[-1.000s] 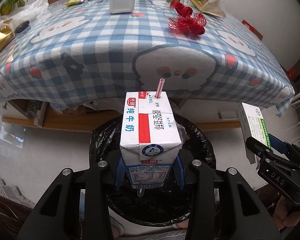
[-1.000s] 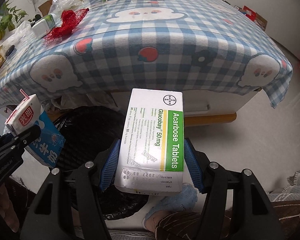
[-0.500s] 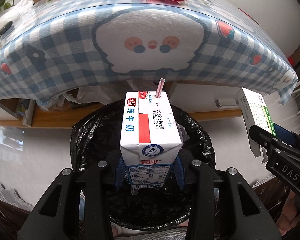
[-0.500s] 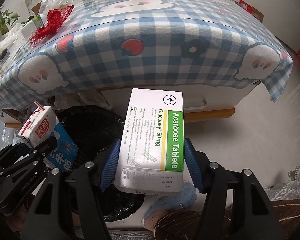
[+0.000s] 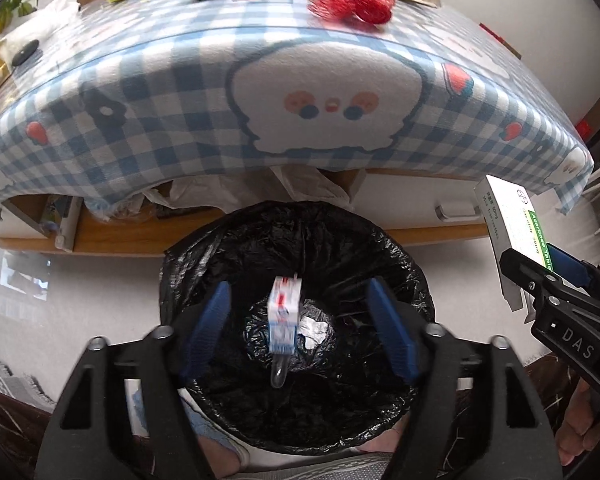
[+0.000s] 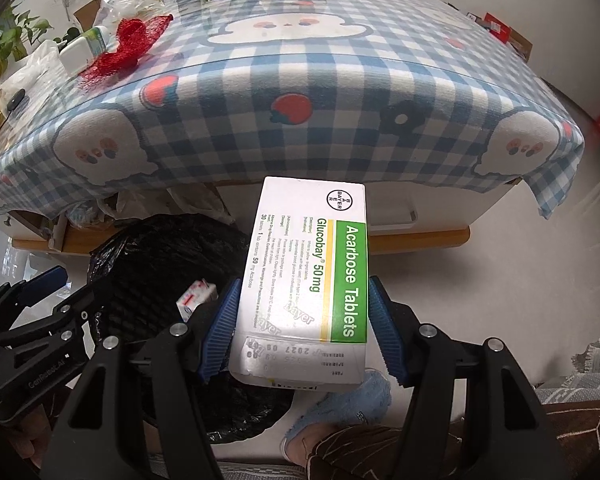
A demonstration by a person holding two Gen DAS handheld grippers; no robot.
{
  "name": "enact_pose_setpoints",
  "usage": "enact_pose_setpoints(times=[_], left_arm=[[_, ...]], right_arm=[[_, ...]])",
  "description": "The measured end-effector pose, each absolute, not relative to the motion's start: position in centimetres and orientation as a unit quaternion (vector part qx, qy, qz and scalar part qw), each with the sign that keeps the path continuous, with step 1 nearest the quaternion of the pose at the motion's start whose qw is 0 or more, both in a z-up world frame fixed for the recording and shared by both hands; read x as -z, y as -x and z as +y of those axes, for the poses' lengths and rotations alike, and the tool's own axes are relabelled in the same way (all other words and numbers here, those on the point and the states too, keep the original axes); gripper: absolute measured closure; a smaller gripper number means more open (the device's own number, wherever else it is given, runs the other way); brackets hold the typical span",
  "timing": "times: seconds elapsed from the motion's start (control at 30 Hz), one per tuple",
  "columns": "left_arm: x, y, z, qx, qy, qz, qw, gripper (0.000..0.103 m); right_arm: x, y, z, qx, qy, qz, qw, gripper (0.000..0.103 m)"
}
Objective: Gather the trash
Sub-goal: 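Open the left tool to drop the milk carton while the right tool drops the tablet box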
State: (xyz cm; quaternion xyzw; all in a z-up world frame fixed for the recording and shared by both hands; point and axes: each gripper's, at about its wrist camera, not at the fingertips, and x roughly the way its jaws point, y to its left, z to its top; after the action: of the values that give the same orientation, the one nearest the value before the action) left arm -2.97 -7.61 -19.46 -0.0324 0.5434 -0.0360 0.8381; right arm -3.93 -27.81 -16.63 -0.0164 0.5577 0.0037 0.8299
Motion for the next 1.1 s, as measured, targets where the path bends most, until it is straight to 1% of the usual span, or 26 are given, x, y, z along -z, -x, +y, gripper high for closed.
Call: enact_pose_setpoints(times=[0.03, 0.07, 0.13, 0.3, 0.7, 1.1], left_arm=[[19.2, 3.0, -7.3, 0.034, 0.035, 0.541, 0.840, 0.017], [19.0, 3.2, -7.0, 0.033, 0.037, 0.538, 0.841, 0.017], [18.6, 3.3, -6.6, 0.028, 0.036, 0.533, 0.845, 0.012], [17.6, 3.9, -5.2, 0.025, 0.038, 0.517, 0.855, 0.006], [17.4, 4.4, -1.6, 0.000, 0.041, 0.507, 0.861, 0.006], [18.5, 5.0, 1.6, -0.035, 0.050, 0.500, 0.864, 0.006]], right_arm=[[16.5, 4.0, -27.6, -0.006, 0.018, 0.555, 0.832, 0.043], [16.3, 4.1, -27.4, -0.008, 0.019, 0.553, 0.833, 0.043], [15.9, 4.3, -27.0, -0.011, 0.019, 0.549, 0.835, 0.043], [15.4, 4.8, -25.9, -0.020, 0.018, 0.540, 0.841, 0.043], [15.1, 5.4, -21.8, -0.054, 0.035, 0.521, 0.851, 0.043], [17.4, 5.4, -19.1, -0.068, 0.038, 0.531, 0.844, 0.043]])
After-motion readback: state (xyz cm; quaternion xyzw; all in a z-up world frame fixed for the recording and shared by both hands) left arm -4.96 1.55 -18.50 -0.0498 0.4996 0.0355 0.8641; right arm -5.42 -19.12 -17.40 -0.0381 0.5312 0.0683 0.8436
